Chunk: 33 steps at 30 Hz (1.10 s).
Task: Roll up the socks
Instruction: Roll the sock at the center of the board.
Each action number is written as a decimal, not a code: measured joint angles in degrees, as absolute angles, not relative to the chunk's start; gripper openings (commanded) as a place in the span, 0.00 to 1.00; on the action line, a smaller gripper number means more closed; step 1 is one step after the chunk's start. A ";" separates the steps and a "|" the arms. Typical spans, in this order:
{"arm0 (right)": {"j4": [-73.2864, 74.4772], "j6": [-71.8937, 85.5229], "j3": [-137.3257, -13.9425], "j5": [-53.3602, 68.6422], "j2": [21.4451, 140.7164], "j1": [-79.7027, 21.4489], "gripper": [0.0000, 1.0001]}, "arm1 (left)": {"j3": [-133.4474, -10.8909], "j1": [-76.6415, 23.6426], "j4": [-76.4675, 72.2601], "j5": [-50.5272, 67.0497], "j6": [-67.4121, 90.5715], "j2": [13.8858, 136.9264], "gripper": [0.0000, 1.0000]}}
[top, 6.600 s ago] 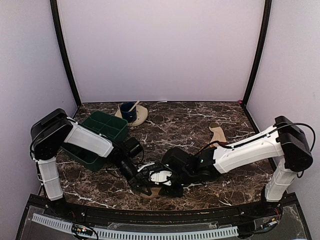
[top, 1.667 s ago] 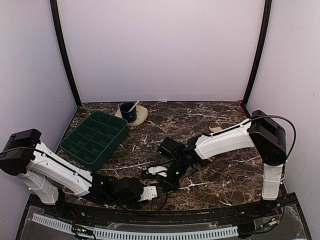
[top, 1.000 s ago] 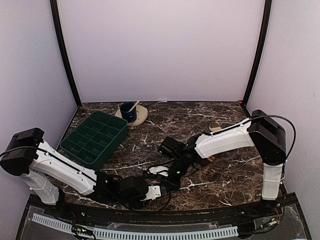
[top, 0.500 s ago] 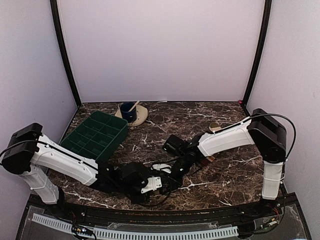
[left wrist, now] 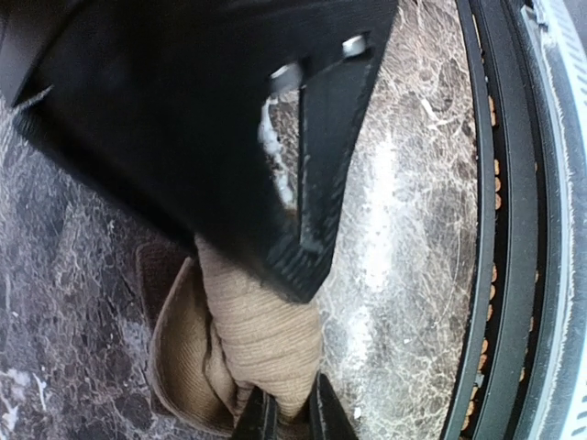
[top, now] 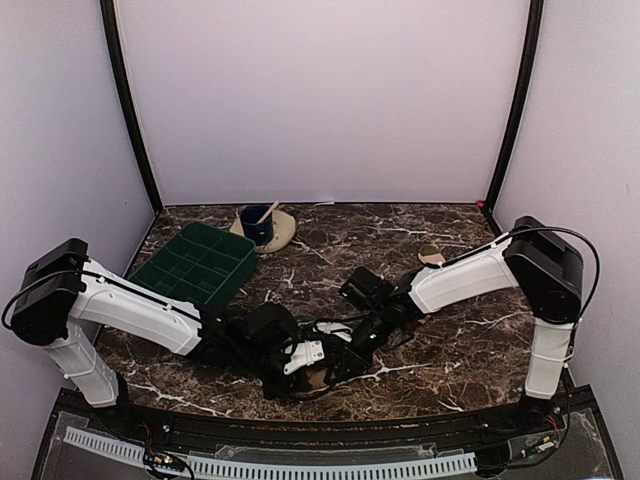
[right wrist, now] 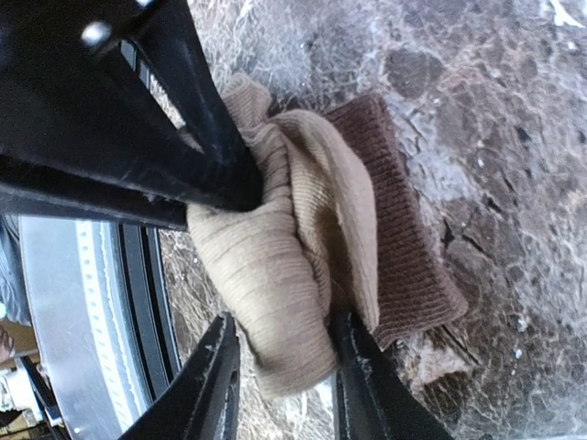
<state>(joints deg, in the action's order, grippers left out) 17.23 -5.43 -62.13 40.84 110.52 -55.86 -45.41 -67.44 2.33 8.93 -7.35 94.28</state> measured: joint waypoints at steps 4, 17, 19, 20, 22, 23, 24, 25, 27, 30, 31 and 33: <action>15.46 -4.14 -59.96 41.41 109.34 -54.81 0.33 | -45.67 -66.24 2.66 11.07 -6.55 94.50 0.00; 9.58 0.21 -54.70 40.80 104.36 -51.75 0.34 | -45.76 -61.78 3.86 18.87 -5.04 94.76 0.00; 8.95 0.58 -54.28 39.99 103.48 -51.72 0.34 | -46.06 -60.77 4.51 20.69 -4.89 95.07 0.00; 8.56 0.71 -54.02 39.44 102.89 -51.72 0.33 | -46.24 -60.23 4.84 21.67 -4.86 95.24 0.00; 7.75 0.93 -53.45 38.28 101.91 -51.72 0.34 | -46.81 -59.29 5.67 23.44 -4.84 95.74 0.00; 7.29 0.99 -53.12 37.74 101.51 -51.72 0.33 | -47.11 -58.78 6.09 24.49 -4.84 96.09 0.00; 6.68 1.15 -52.47 36.97 100.86 -51.72 0.34 | -47.46 -58.26 6.50 25.23 -4.84 96.44 0.00; 6.15 1.23 -51.83 36.29 100.27 -51.72 0.33 | -47.83 -57.82 6.90 26.37 -4.86 96.82 0.00; 5.50 1.39 -50.63 34.87 99.11 -51.75 0.33 | -48.56 -56.77 7.77 28.38 -4.86 97.62 0.00; 4.67 1.41 -49.41 32.53 97.80 -52.18 0.33 | -49.39 -55.27 8.95 31.70 -4.86 98.72 0.00; 4.43 1.41 -49.15 31.51 97.45 -52.38 0.33 | -49.58 -54.72 9.23 32.60 -4.86 99.02 0.00; 3.90 1.34 -48.64 29.65 96.73 -53.15 0.33 | -49.76 -53.80 9.87 34.83 -4.82 99.44 0.00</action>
<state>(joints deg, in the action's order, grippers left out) 3.90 1.34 -48.64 29.65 96.73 -53.15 -49.76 -53.80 9.87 34.83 -4.82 99.44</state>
